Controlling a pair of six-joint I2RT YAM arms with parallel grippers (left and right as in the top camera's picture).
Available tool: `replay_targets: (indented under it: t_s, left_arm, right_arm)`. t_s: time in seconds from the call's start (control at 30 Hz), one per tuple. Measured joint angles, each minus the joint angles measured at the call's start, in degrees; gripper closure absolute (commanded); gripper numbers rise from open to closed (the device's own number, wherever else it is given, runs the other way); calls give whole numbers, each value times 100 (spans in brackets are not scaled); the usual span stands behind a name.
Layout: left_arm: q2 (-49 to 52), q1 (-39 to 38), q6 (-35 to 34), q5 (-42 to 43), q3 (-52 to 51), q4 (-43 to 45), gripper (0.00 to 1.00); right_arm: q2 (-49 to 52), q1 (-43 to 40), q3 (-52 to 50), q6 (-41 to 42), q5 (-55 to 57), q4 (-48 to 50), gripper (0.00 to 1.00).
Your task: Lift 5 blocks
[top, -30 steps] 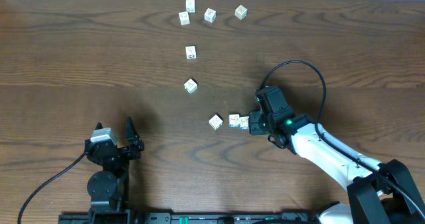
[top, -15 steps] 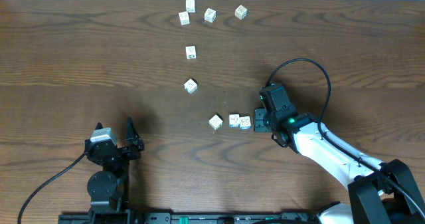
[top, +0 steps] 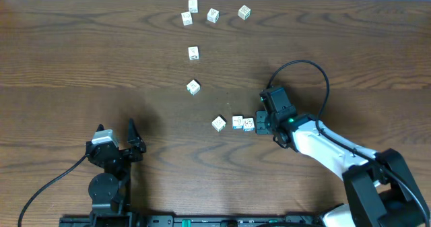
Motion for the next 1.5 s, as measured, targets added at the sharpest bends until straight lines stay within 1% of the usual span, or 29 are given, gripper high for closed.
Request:
replay_targets:
  t_s: [0.07, 0.13, 0.27, 0.43, 0.6, 0.67, 0.73, 0.83, 1.0, 1.13, 1.23, 1.27, 1.37, 1.5]
  left_arm:
    - [0, 0, 0, 0, 0, 0, 23]
    - [0, 0, 0, 0, 0, 0, 23]
    - [0, 0, 0, 0, 0, 0, 23]
    - [0, 0, 0, 0, 0, 0, 23]
    - [0, 0, 0, 2, 0, 0, 23]
    - [0, 0, 0, 0, 0, 0, 23]
    - [0, 0, 0, 0, 0, 0, 23]
    - [0, 0, 0, -2, 0, 0, 23]
    - [0, 0, 0, 0, 0, 0, 23]
    - [0, 0, 0, 0, 0, 0, 23]
    - [0, 0, 0, -2, 0, 2, 23]
    - [0, 0, 0, 0, 0, 7, 23]
    - [0, 0, 0, 0, 0, 13, 23]
    - [0, 0, 0, 0, 0, 2, 23]
  right_arm:
    - [31, 0, 0, 0, -4, 13, 65]
    - [31, -2, 7, -2, -46, 20, 62]
    - [33, -2, 92, -68, -184, 11, 51]
    - [33, 0, 382, -170, -245, -131, 45]
    - [35, -13, 824, -444, -232, -514, 27]
    - [37, -63, 1049, -632, -251, -640, 23]
    - [37, -144, 1314, -839, -256, -726, 21]
    - [37, -192, 1692, -1069, -251, -726, 21]
    - [37, -184, 2061, -1290, -343, -522, 21]
    - [87, -179, 2260, -1375, -673, -498, 21]
    - [319, -149, 2505, -1397, -855, -492, 27]
    - [398, -131, 2570, -1405, -881, -494, 25]
    - [756, -26, 2887, -1449, -1064, -487, 16]
    - [1423, 297, 3580, -1552, -1237, -553, 12]
